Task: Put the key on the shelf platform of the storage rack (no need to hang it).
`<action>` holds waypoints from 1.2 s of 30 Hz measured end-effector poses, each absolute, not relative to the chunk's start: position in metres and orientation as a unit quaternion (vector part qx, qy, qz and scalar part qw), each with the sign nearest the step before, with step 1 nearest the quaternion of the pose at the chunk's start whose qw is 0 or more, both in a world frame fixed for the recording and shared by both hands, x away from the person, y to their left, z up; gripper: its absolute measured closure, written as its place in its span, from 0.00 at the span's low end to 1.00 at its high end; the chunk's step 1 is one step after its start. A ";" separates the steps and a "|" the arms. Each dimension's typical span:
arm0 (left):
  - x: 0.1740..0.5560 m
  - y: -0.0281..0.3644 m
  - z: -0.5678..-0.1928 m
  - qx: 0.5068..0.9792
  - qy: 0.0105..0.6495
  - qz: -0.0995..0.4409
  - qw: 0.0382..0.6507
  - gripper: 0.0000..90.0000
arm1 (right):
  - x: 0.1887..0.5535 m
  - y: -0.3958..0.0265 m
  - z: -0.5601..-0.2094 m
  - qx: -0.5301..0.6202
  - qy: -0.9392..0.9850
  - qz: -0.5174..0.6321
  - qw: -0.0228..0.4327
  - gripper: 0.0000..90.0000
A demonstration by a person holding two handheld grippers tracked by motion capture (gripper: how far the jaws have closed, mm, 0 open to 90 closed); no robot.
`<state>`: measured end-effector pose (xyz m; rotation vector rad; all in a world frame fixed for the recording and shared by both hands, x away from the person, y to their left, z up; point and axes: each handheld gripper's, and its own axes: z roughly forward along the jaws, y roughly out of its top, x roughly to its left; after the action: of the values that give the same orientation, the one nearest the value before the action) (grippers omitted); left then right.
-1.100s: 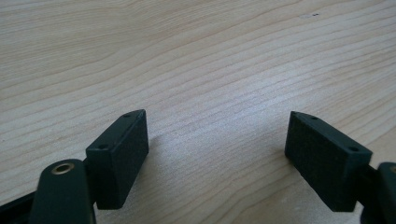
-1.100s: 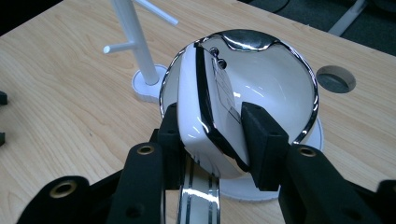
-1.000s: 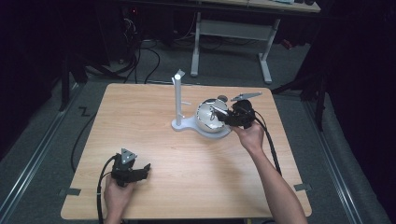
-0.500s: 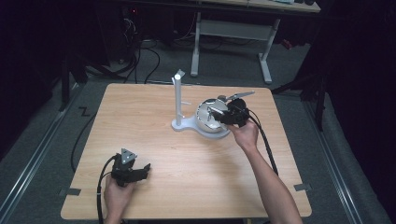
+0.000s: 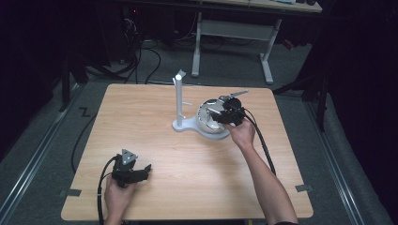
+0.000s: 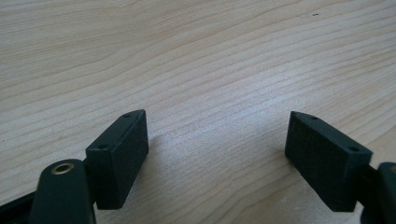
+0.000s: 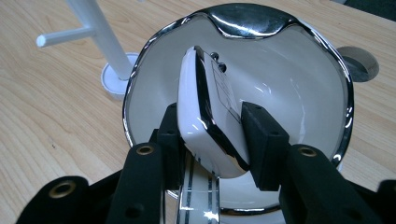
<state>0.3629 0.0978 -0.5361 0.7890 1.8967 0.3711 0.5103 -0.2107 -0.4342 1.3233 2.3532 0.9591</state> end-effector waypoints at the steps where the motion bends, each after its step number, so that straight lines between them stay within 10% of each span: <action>1: 0.363 0.098 -0.536 0.326 0.786 0.153 0.503 0.24 | 0.511 -0.210 -0.435 0.459 0.812 0.333 0.137 0.70; 36: 0.363 0.097 -0.535 0.321 0.789 0.149 0.502 0.24 | 0.480 -0.248 -0.426 0.476 0.778 0.373 0.172 0.58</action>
<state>0.3626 0.0969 -0.5354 0.7758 1.9076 0.3602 0.4798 -0.2475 -0.4262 1.3498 2.2067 1.0598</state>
